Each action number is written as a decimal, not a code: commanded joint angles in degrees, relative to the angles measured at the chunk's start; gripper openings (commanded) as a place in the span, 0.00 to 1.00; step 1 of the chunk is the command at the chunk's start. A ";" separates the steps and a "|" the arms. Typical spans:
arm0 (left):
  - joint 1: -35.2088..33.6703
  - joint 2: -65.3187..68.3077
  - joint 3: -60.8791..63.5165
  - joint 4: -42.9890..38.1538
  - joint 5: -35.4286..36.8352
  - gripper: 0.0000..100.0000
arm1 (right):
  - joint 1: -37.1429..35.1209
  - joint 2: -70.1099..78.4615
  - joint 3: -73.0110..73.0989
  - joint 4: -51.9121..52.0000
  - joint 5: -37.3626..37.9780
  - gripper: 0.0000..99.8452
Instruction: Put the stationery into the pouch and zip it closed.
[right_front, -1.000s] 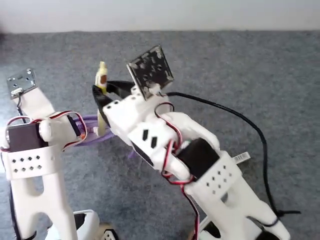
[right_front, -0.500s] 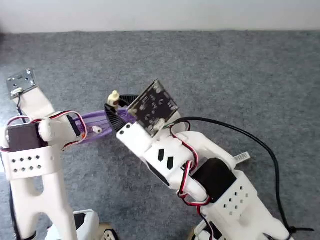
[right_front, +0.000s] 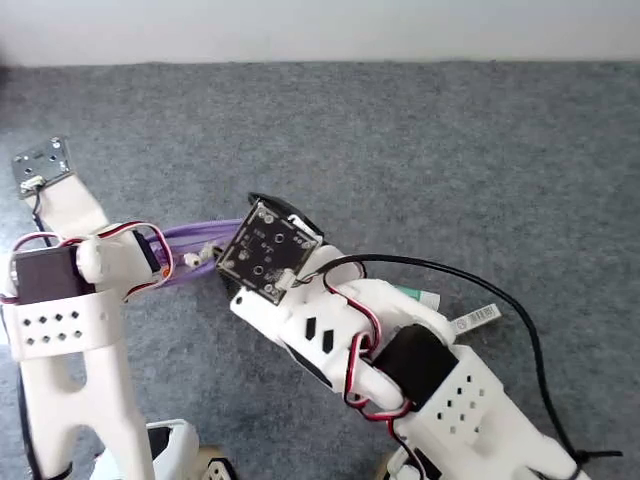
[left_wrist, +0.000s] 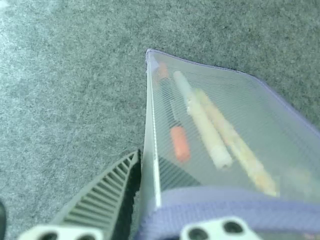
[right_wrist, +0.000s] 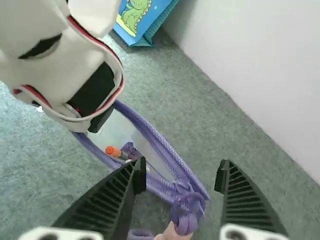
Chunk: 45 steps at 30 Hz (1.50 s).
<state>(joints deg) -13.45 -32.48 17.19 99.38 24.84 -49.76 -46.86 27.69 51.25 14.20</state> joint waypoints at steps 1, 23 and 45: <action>-0.70 0.88 -0.04 0.88 1.14 0.01 | 3.65 -3.56 -3.52 2.95 -4.22 0.17; -0.70 0.88 0.13 0.88 1.14 0.01 | 34.24 17.45 -3.52 36.70 -4.13 0.22; -0.70 0.88 0.13 0.88 1.14 0.01 | 33.10 53.93 -3.52 11.12 18.37 0.23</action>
<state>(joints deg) -13.45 -32.48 17.19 99.38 24.84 -16.35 5.54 27.34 64.70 31.78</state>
